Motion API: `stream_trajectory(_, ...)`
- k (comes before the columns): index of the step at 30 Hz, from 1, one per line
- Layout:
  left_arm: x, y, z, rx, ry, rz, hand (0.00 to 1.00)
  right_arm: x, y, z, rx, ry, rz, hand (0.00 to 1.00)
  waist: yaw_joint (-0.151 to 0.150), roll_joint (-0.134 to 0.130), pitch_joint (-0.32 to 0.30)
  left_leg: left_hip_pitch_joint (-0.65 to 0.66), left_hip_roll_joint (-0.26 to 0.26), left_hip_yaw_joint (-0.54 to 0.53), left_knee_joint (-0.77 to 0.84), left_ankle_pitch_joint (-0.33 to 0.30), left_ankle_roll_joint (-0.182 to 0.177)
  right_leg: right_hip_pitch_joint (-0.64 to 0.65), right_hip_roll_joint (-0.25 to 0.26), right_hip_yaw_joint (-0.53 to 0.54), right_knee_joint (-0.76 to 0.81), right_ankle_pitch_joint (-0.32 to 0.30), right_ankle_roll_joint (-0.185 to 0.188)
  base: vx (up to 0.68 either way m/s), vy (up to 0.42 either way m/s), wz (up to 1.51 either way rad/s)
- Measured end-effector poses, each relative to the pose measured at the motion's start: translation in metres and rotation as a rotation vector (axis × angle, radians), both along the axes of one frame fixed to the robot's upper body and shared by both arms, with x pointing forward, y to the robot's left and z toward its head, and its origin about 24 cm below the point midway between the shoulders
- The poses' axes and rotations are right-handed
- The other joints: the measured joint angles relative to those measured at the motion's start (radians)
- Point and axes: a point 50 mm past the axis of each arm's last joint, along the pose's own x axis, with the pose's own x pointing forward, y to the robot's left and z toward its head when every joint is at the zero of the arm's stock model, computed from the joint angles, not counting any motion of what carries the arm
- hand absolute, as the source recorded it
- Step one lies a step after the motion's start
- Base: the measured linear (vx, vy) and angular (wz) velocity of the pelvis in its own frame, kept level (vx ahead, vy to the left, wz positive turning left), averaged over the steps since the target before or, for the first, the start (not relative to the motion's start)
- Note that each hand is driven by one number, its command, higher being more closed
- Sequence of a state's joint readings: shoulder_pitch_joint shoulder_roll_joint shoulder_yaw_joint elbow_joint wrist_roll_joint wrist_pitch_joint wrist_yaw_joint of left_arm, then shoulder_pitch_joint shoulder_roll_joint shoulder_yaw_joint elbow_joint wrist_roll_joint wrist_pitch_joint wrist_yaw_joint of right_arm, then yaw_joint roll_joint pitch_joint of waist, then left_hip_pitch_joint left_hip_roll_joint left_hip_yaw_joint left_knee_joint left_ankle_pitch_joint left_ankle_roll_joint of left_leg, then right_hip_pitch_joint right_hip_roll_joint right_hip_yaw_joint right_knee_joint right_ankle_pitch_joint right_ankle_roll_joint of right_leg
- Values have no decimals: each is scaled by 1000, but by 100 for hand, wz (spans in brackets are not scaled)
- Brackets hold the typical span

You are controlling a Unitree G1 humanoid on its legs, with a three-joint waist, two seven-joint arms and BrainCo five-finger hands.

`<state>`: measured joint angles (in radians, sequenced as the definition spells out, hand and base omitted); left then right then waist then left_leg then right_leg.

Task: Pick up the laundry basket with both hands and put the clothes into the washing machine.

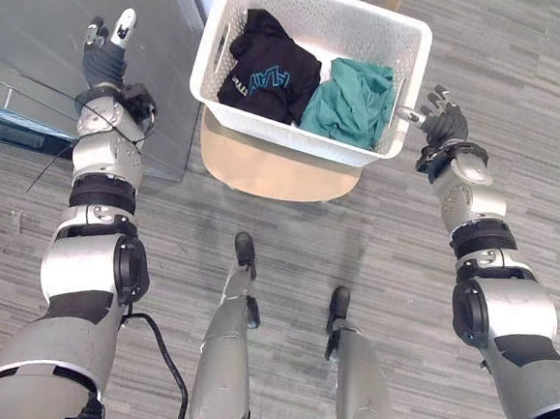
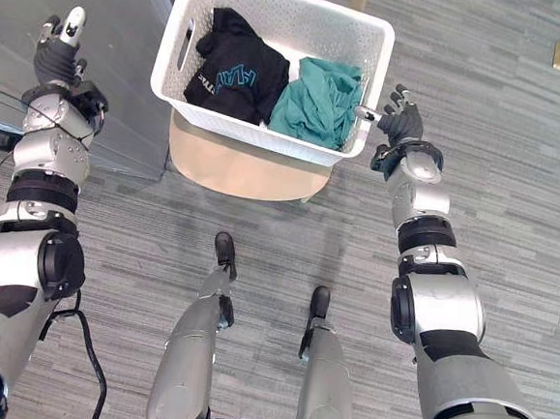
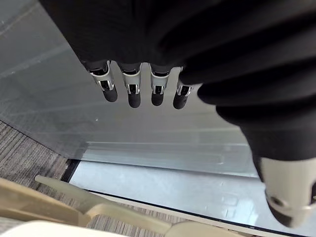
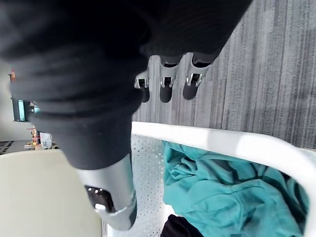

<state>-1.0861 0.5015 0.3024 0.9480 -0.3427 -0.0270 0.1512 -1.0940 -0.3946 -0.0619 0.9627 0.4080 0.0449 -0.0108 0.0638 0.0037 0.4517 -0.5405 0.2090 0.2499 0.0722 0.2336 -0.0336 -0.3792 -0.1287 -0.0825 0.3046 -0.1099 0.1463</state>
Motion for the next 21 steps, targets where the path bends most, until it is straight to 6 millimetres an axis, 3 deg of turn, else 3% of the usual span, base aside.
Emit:
stream_trajectory(4, -10, 19, -31, -40, 57, 37, 0, -1, -3, 2, -22, -6, 5, 0, 0, 0, 0, 27, -4, 17, -2, -2, 2, 14, -12, -4, 28, -20, 1, 24, -37, 5)
stream_trajectory(7, -17, 25, -49, -46, 92, 52, 0, -5, -12, -9, -17, 5, -15, 0, 0, 0, 0, 47, -8, 12, -3, -2, 3, 45, -16, -23, 28, -27, 0, 57, -28, 17)
stream_trajectory(10, -37, 35, -66, 0, 67, 77, 0, -24, -36, -25, -19, -25, -64, 0, 3, 0, 0, 86, -26, 5, 1, -9, 9, 90, -36, -41, 46, -54, 3, 94, -31, 27)
stream_trajectory(12, -58, 40, -81, 50, 50, 98, 0, -45, -57, -48, -18, -25, -121, 0, 5, 0, -3, 112, -38, -7, 16, -19, 7, 134, -48, -55, 47, -73, 8, 124, -41, 32)
stream_trajectory(14, -88, 43, -114, 73, 77, 127, 0, -80, -88, -96, -19, 68, -223, 0, 6, 3, -26, 143, -56, -30, 26, -34, 1, 187, -60, -73, 41, -96, 13, 125, -54, 34)
stream_trajectory(15, -94, 42, -126, 64, 104, 131, 0, -90, -96, -111, -20, 112, -251, 0, 7, 4, -44, 143, -62, -36, 26, -35, 0, 192, -63, -79, 40, -102, 12, 143, -72, 40)
stream_trajectory(16, -111, 40, -161, 24, 198, 135, 0, -115, -110, -148, -36, 236, -310, 0, 6, 9, -82, 161, -72, -57, 14, -36, -2, 221, -64, -88, 22, -108, 11, 142, -74, 28)
stream_trajectory(18, -131, 35, -194, -8, 298, 136, 0, -141, -114, -182, -37, 349, -339, 0, 6, 9, -114, 191, -79, -63, -5, -35, -2, 259, -65, -97, -4, -108, 11, 120, -63, 19)
stream_trajectory(20, -162, 22, -239, -70, 434, 110, 0, -186, -110, -233, -5, 518, -358, 0, 5, 10, -181, 221, -92, -84, -24, -35, -4, 300, -68, -112, -39, -109, 11, 83, -41, 16)
stream_trajectory(21, -169, 19, -248, -85, 461, 106, 0, -197, -107, -245, 16, 556, -364, 0, 5, 10, -192, 233, -95, -86, -31, -34, -5, 310, -68, -115, -48, -109, 11, 65, -37, 12)
